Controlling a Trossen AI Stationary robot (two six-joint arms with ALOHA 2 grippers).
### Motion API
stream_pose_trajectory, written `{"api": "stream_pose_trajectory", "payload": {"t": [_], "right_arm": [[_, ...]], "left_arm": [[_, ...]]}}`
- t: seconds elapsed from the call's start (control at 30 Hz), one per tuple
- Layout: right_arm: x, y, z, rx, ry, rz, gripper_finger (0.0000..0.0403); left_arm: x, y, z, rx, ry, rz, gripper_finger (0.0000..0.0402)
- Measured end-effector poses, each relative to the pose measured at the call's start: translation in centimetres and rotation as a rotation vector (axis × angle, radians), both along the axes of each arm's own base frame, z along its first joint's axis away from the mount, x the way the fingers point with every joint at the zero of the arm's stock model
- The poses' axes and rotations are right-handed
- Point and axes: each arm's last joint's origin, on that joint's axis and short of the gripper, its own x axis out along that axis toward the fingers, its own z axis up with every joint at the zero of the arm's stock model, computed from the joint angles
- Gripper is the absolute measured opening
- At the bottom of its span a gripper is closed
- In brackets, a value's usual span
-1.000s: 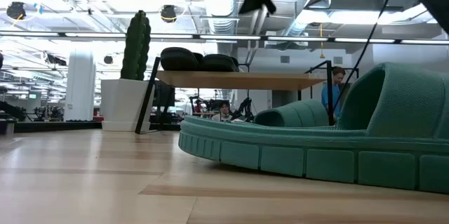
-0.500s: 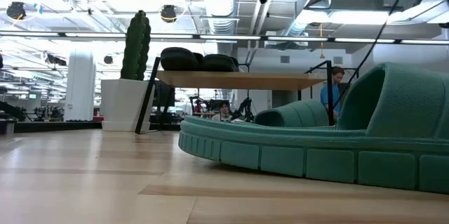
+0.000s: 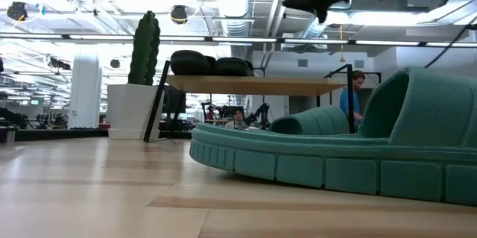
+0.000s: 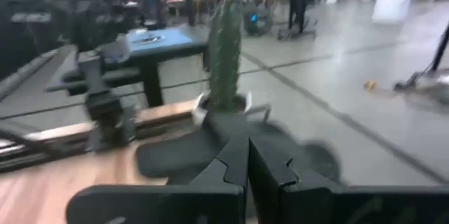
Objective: Pick and place slides into the shelf
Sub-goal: Put the top green slide on the shelf
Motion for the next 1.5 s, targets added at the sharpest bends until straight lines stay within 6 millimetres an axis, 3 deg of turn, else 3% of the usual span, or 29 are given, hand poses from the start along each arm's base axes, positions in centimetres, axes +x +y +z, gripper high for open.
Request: {"api": "stream_pose_trajectory", "payload": {"t": [0.27, 0.4, 0.53, 0.93, 1.27, 1.5], "right_arm": [[-1.7, 5.1, -5.7, 0.088, 0.123, 0.143, 0.0000], [-1.9, 8.0, -7.8, 0.065, 0.179, 0.084, 0.0000], [-2.4, 10.8, -9.3, 0.049, 0.218, 0.055, 0.0000], [-4.4, 19.3, -10.9, 0.184, 0.328, 0.252, 0.0000], [-8.3, 26.0, -11.9, 0.302, 0.445, 0.569, 0.0000], [-8.3, 28.2, -14.1, 0.476, 0.511, 0.454, 0.0000]], "left_arm": [[0.1, 0.0, -0.1, -0.046, -0.010, -0.011, 0.0000], [0.3, 0.0, 0.1, -0.066, -0.036, -0.023, 0.0000], [1.0, 0.1, -0.1, -0.200, -0.022, -0.088, 0.0000], [2.8, 0.8, -1.5, -0.496, 0.067, 0.021, 0.0000], [3.0, 1.0, -1.4, -0.534, 0.030, 0.077, 0.0000], [3.0, 1.0, -0.4, -0.452, -0.039, 0.058, 0.0000]]}}
